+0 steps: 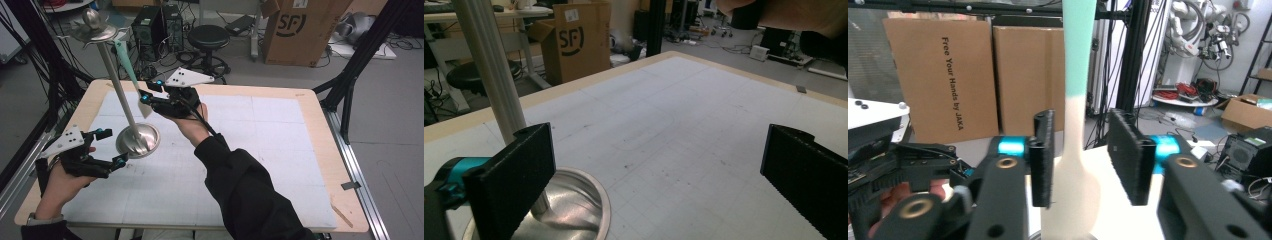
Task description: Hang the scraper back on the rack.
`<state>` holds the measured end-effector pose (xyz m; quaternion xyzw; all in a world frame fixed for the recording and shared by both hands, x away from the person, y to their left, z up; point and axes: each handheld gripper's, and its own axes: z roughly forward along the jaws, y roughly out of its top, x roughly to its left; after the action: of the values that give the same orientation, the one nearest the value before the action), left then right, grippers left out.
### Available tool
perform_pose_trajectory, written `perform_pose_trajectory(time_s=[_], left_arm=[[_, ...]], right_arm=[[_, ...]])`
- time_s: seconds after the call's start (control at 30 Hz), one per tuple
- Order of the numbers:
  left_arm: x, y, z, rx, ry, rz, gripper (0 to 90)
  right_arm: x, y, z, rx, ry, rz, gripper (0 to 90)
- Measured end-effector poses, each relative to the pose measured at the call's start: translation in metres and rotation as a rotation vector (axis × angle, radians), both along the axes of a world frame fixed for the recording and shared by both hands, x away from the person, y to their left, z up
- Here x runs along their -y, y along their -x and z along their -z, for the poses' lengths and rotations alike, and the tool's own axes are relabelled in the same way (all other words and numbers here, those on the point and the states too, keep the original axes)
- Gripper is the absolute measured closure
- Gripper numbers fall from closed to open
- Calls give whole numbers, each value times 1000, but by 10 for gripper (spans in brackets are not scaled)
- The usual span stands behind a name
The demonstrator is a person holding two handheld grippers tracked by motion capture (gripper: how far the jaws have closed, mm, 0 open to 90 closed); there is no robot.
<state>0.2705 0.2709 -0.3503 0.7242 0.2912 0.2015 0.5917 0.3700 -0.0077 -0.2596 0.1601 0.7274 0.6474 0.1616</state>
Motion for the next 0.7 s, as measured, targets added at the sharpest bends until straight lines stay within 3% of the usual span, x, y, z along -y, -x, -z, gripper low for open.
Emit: perform_pose_trajectory(time_s=[0.3,0.43,0.57,0.7], left_arm=[[-5,3,1,-4,-4,-15,17],[-5,3,-1,0,-1,-19,17],[0,0,-1,1,-4,-6,17],[7,-4,-1,3,-11,15,17]], right_arm=[[17,2,9,-32,19,-1,350],[27,5,16,-23,32,-16,247],[40,11,22,2,38,-50,149],[58,14,28,-17,39,-37,18]])
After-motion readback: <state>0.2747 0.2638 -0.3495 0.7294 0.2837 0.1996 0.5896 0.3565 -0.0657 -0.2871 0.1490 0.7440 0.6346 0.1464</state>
